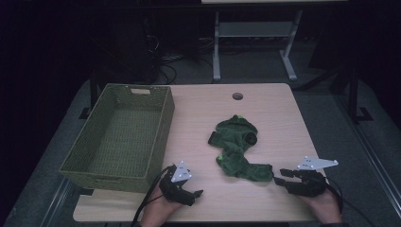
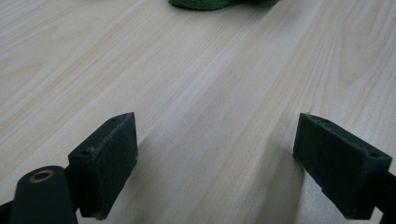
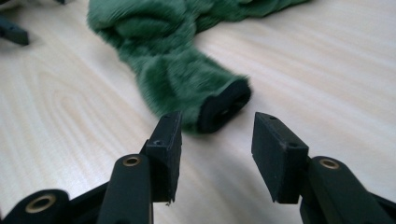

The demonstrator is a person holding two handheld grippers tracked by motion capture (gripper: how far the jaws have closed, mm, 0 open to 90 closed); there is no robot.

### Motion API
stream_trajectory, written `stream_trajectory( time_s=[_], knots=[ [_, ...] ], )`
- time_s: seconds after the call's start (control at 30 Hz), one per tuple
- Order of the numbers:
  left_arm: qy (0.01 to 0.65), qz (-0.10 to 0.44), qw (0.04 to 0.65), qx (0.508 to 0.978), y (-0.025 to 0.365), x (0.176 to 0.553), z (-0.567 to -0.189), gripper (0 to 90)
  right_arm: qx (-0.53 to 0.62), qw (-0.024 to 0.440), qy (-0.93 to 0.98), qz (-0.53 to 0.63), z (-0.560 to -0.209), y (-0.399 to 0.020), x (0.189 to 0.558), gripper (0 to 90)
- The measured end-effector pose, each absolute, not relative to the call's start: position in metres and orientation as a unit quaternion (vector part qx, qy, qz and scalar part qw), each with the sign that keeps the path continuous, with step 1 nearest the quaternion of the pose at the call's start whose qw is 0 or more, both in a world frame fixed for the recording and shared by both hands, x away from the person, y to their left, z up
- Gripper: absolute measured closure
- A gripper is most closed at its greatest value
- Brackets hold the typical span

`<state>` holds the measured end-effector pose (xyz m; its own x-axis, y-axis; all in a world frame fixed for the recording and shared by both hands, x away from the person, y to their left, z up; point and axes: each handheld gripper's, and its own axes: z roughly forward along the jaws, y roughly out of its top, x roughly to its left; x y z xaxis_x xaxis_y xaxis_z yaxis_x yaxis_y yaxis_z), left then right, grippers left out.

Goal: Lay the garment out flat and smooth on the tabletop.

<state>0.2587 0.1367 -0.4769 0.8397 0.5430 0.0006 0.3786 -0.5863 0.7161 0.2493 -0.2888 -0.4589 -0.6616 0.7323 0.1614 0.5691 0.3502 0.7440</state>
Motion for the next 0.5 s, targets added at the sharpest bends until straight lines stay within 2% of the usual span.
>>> stream_trajectory(
  time_s=[0.17, 0.5],
  knots=[
    [0.261, 0.110, 0.372, 0.884, 0.137, 0.259, -0.477, 13.0, 0.391, 0.081, 0.825, 0.400, -0.466, -0.281, 0.250, 52.6],
    [0.261, 0.110, 0.373, 0.884, 0.136, 0.259, -0.477, 12.9, 0.393, 0.067, 0.827, 0.396, -0.470, -0.276, 0.255, 61.9]
  ],
)
